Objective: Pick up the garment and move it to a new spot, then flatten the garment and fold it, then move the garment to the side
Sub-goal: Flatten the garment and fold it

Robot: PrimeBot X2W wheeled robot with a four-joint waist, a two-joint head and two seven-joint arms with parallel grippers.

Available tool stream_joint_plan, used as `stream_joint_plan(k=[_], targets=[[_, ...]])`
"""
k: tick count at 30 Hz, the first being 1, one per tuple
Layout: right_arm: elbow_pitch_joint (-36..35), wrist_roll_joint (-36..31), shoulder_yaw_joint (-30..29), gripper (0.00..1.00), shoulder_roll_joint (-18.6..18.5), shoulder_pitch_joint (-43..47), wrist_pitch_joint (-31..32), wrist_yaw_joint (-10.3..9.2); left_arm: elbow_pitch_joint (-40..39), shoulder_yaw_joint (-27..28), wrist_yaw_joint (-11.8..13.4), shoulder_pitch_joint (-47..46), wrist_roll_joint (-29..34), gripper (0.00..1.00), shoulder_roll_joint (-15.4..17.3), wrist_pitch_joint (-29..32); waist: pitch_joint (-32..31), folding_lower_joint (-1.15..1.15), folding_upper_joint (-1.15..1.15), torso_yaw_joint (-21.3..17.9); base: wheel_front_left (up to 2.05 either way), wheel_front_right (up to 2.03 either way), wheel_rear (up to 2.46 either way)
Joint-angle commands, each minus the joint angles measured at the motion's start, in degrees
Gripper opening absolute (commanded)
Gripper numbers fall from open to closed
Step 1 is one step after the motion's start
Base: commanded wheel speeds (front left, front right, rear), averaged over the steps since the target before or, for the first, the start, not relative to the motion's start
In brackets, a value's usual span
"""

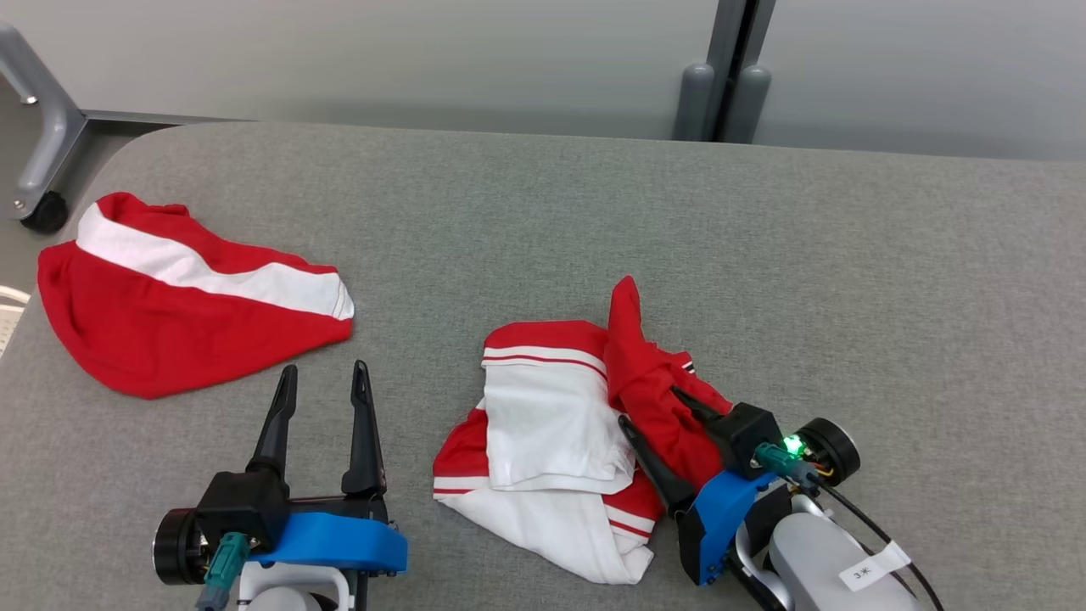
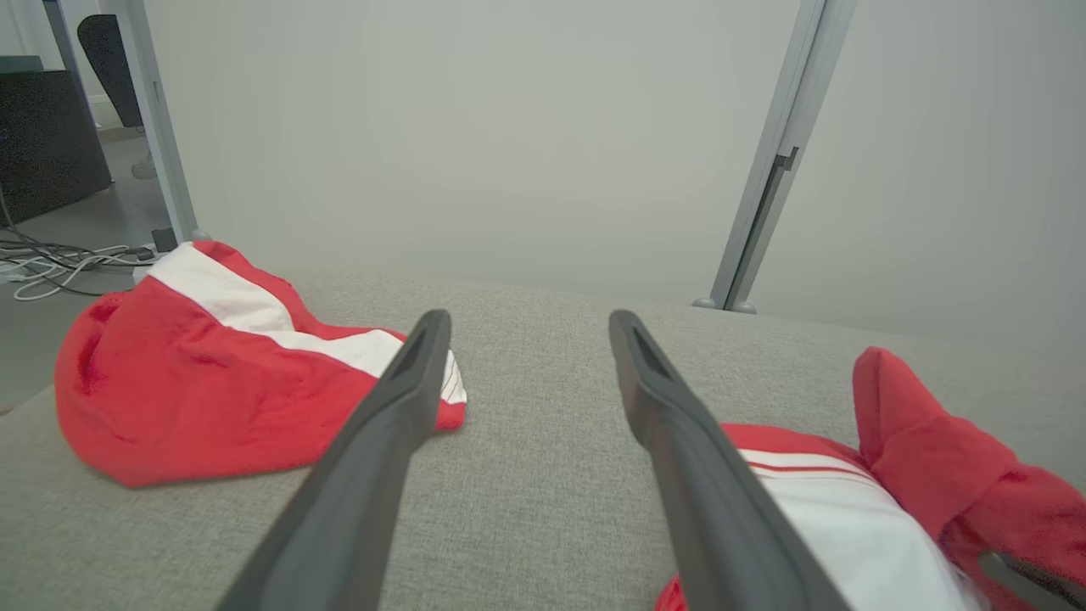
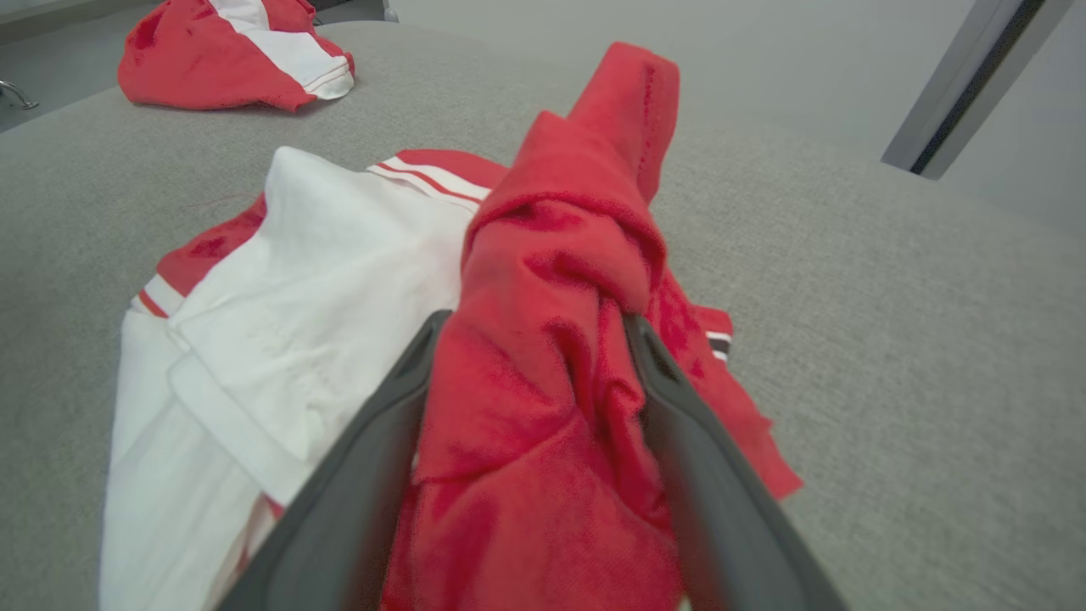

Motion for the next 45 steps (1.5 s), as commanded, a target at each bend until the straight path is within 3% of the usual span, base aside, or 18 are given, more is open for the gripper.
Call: stream_joint_plan(k=[1,8,14,18,26,45], targets=[[-0.2,0.6,0.1,1.00,-0.4,-0.4,-0.6,0.01,-0.2,0.0,0.3,0.2,0.1,1.00,0.0,-0.2,-0.2,0.00,0.00,-0.4,0.00,0.00,0.00],[-9.3,4.0,-1.4,1.00,-4.6,3.3,-1.3,0.01,-0.4,0.3,0.3,0.4,0.4,1.00,0.0,-0.2,-0.8,0.00,0.00,-2.2,0.00,0.00,0.00],[-19.0,5.0,-6.2,1.00,-8.0,6.7,-1.3,0.01,-0.6,0.8,0.0,0.5,0.8,1.00,0.0,-0.2,-1.1,0.00,0.00,-2.9,0.00,0.00,0.00],[-21.6,5.4,-10.5,1.00,-8.9,8.1,-1.3,0.01,-0.5,1.1,-0.2,0.8,0.8,1.00,0.0,-0.2,-1.4,0.00,0.00,-3.0,0.00,0.00,0.00],[-15.1,3.9,-15.6,1.00,-8.9,6.4,-1.2,0.02,-0.4,1.1,-0.5,0.6,0.8,1.00,0.0,-0.2,-1.5,0.00,0.00,-2.2,0.00,0.00,0.00],[10.8,7.5,-4.6,1.00,-2.9,-2.5,-1.0,0.02,-0.3,-0.2,-0.1,-0.6,0.5,1.00,0.0,-0.2,0.3,0.00,0.00,1.1,0.00,0.00,0.00]])
